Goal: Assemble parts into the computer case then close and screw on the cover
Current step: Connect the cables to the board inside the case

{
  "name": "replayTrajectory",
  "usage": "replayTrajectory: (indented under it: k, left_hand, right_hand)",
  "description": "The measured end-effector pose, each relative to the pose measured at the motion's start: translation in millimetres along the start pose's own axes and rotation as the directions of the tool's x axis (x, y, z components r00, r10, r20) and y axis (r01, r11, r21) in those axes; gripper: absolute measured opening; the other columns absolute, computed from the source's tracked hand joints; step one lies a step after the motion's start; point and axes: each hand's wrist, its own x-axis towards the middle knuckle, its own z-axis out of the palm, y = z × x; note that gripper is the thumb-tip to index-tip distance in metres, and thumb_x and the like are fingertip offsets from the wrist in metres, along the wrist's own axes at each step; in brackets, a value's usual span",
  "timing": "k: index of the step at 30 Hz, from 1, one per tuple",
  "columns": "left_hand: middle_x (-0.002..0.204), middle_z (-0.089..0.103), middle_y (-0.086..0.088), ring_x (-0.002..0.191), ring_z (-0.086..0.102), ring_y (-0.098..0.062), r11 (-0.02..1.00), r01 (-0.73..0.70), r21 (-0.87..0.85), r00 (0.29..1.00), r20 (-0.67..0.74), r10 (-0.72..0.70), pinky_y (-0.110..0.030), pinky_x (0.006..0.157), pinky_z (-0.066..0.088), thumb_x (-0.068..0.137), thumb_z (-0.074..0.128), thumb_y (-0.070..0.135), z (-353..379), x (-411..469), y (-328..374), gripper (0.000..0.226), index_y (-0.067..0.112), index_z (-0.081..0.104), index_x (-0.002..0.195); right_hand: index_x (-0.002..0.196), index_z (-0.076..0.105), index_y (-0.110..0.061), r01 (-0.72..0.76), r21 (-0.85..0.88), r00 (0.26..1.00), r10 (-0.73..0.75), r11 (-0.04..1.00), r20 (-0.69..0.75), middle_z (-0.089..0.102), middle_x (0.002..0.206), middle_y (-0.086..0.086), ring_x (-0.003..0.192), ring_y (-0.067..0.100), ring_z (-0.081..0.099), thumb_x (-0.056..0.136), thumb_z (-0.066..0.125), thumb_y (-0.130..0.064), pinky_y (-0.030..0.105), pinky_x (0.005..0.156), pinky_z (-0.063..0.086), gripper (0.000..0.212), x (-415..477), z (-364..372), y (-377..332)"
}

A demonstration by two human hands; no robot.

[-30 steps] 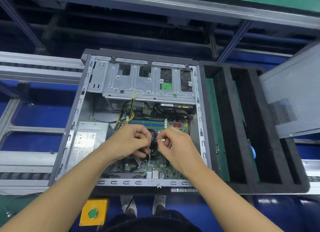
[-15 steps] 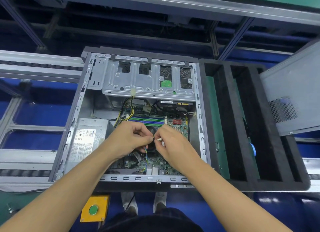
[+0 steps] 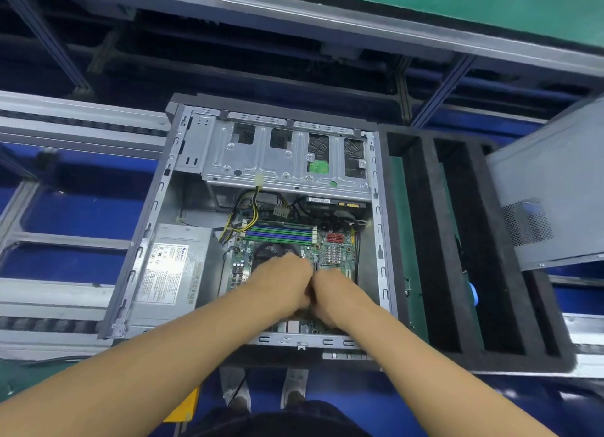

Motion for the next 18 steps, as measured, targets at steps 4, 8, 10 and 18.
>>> replayTrajectory:
  k: [4, 8, 10, 18]
  left_hand:
    - [0.071, 0.054, 0.001, 0.077, 0.061, -0.024, 0.998, -0.060, -0.013, 0.996, 0.062, 0.061, -0.032, 0.061, 0.045, 0.081, 0.069, 0.029, -10, -1, -18, 0.024, 0.022, 0.054, 0.064]
    - [0.064, 0.055, 0.010, 0.068, 0.059, -0.016, 0.984, -0.178, 0.001, 0.981, 0.078, 0.178, -0.026, 0.057, 0.041, 0.081, 0.070, 0.030, -12, -8, -28, 0.027, 0.024, 0.052, 0.061]
    - [0.068, 0.061, 0.007, 0.072, 0.061, -0.016, 0.977, -0.213, 0.025, 0.971, 0.114, 0.208, -0.027, 0.055, 0.043, 0.082, 0.068, 0.026, -12, -12, -31, 0.017, 0.023, 0.059, 0.068]
    - [0.063, 0.053, 0.007, 0.075, 0.060, -0.022, 0.968, -0.239, 0.075, 0.956, 0.192, 0.221, -0.035, 0.061, 0.052, 0.081, 0.058, 0.016, -2, -18, -42, 0.024, 0.024, 0.051, 0.060]
  right_hand:
    - [0.113, 0.068, -0.005, 0.054, -0.036, 0.996, -0.051, 0.998, 0.069, 0.065, 0.108, 0.017, 0.094, 0.035, 0.065, 0.095, 0.061, -0.016, 0.033, 0.074, 0.049, 0.022, 3, -1, -6]
    - [0.098, 0.072, -0.006, 0.032, -0.024, 0.996, -0.030, 0.999, 0.084, 0.065, 0.089, 0.014, 0.074, 0.027, 0.054, 0.092, 0.059, -0.011, 0.026, 0.065, 0.041, 0.015, 5, -3, -9]
    - [0.094, 0.074, -0.010, 0.015, -0.001, 0.995, -0.015, 1.000, 0.095, 0.070, 0.093, 0.011, 0.075, 0.023, 0.055, 0.089, 0.060, -0.007, 0.023, 0.067, 0.041, 0.015, 5, -3, -8]
    - [0.100, 0.079, -0.013, -0.022, 0.103, 0.991, 0.009, 0.994, 0.134, 0.076, 0.101, 0.004, 0.077, 0.015, 0.060, 0.086, 0.073, -0.004, 0.020, 0.073, 0.043, 0.018, 7, 1, -6]
